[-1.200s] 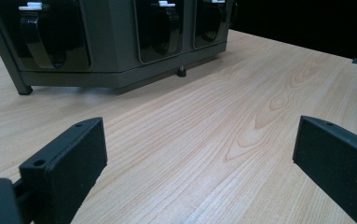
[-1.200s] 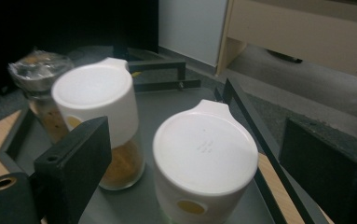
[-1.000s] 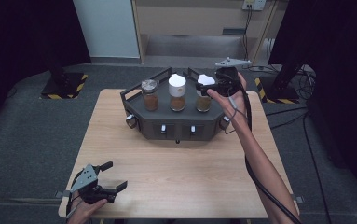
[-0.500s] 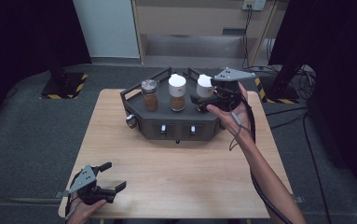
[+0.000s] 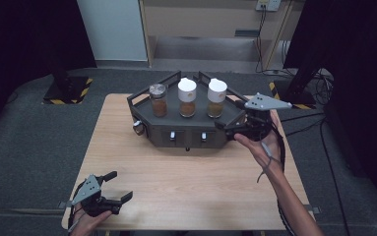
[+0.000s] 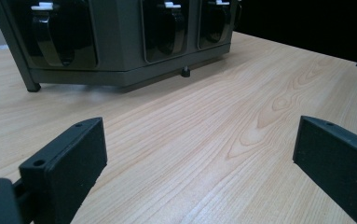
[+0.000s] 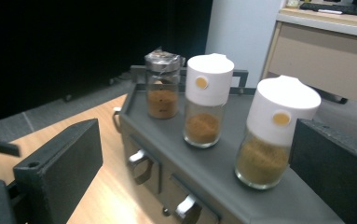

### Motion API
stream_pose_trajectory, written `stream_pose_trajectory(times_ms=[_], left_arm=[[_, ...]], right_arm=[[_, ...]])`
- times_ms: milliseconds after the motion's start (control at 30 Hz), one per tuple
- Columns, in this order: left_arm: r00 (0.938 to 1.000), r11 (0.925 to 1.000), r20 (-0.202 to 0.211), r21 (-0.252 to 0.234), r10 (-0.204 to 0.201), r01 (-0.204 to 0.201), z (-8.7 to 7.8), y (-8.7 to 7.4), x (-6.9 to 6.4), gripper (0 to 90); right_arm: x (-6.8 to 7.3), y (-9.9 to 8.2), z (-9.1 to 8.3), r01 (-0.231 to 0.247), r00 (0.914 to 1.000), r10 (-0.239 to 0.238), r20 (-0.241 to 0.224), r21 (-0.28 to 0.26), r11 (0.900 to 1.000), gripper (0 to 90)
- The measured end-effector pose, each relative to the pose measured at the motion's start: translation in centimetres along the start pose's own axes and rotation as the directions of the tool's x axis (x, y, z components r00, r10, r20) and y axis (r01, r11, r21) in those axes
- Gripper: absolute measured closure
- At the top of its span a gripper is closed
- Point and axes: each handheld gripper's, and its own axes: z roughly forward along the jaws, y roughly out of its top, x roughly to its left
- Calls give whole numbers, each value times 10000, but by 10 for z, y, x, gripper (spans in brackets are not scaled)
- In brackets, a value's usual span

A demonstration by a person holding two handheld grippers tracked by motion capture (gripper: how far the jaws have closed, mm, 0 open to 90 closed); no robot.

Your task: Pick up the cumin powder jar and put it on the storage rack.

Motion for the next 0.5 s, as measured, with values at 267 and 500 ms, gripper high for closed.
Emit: stream_pose_trajectory(times_ms=[267, 500], left_arm=[[10000, 9999, -7, 88, 48, -48, 0, 1, -1, 16], [10000, 10000, -11, 90, 36, -36, 0, 1, -1, 16]], right_arm=[[14, -32, -31, 72, 9991, -76, 413, 84, 9999, 17], [23, -65, -57, -62, 9985, 59, 541, 57, 10000, 17]])
